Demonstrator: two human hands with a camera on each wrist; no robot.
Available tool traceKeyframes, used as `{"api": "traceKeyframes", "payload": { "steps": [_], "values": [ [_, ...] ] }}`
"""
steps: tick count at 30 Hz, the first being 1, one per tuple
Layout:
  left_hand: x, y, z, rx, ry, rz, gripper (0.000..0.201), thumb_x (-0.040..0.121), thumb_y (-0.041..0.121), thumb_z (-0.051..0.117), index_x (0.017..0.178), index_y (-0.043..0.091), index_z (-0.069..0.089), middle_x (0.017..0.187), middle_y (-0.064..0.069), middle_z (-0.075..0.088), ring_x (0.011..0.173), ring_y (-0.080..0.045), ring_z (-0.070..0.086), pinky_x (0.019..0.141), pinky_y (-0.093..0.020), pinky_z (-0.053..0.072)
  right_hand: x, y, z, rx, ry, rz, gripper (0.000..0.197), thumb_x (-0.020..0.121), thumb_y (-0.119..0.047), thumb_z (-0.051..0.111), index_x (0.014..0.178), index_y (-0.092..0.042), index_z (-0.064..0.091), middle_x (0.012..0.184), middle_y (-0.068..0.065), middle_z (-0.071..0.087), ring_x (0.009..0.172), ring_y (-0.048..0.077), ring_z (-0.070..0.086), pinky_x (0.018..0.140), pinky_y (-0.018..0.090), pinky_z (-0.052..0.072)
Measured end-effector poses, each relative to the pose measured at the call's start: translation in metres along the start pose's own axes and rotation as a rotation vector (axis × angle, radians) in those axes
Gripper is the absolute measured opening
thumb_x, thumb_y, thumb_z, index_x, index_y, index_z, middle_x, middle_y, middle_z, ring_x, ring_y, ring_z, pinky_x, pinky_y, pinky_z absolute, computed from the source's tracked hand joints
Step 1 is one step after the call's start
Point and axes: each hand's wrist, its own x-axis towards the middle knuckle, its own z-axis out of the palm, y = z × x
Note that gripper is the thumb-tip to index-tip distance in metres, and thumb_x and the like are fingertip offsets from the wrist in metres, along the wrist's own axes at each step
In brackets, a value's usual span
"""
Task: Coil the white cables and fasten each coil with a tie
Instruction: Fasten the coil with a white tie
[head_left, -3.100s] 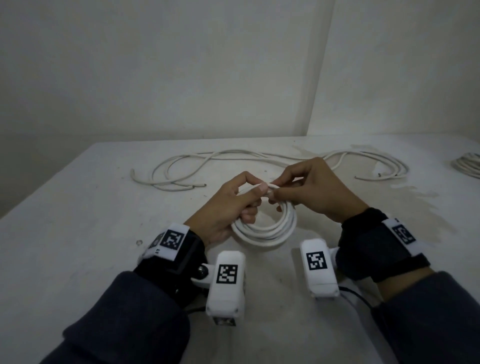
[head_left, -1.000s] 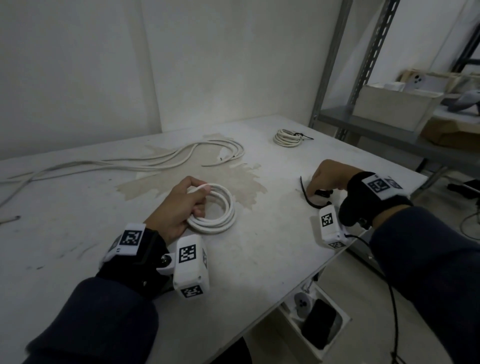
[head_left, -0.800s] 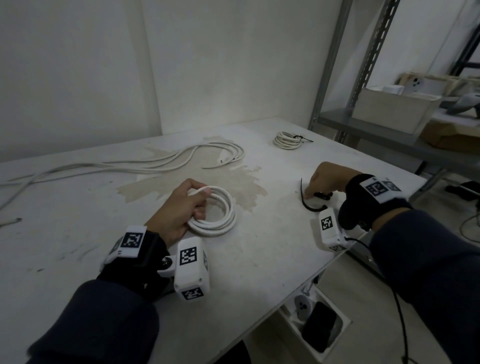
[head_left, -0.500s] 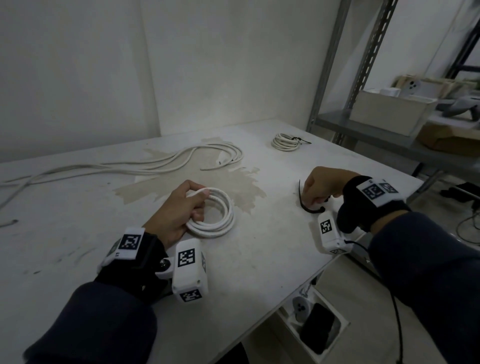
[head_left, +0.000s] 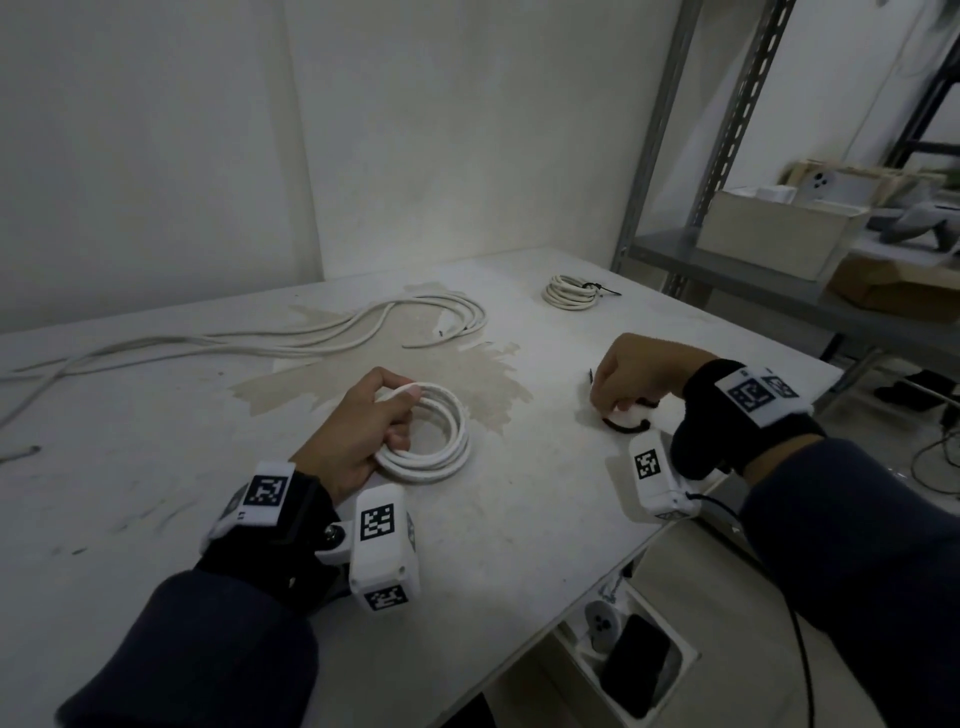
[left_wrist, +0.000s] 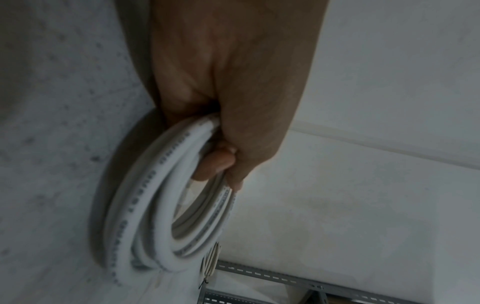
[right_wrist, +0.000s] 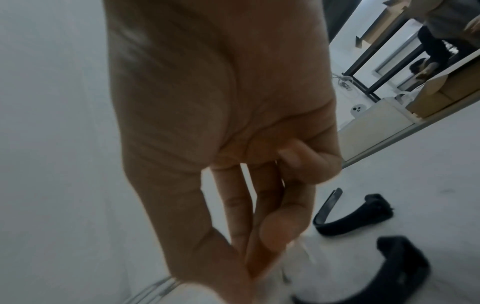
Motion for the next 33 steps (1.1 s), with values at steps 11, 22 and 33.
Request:
{"api": "traceKeyframes", "payload": {
  "steps": [11,22,33],
  "values": [
    [-0.007,0.005,-0.003,-0.075,0.018,-0.009,0.013,0.098,0.004,0.047,0.086,0.007,0.047,0.056,-0.002,0.035,0.035,-0.005,0.029,0.034,-0.014,0.027,-0.005,-0.015,-0.003,0.018,0.232,-0.077,0.012,0.078,-0.011,0.069,0.078,0.0,0.073,0.068,0.009,0.067,0.067,0.02,0.062,0.054,0.022,0.045],
    [-0.05,0.044,-0.083,0.009,0.12,0.082,0.006,0.098,0.007,0.049,0.093,0.005,0.053,0.057,0.0,0.037,0.037,-0.005,0.03,0.036,-0.014,0.03,-0.03,-0.166,0.06,1.401,-0.396,-0.181,0.014,0.084,-0.012,0.048,0.076,-0.009,0.059,0.061,-0.001,0.05,0.047,0.008,0.045,0.037,0.013,0.031],
    [-0.092,0.047,-0.177,0.047,0.318,0.061,0.013,0.098,0.008,0.048,0.087,0.006,0.053,0.057,-0.004,0.037,0.036,-0.005,0.031,0.035,-0.014,0.031,-0.03,-0.291,0.155,1.337,-0.638,-0.347,0.006,0.089,-0.009,0.06,0.085,-0.007,0.063,0.067,0.001,0.061,0.043,0.003,0.046,0.038,0.011,0.032]
  ]
}}
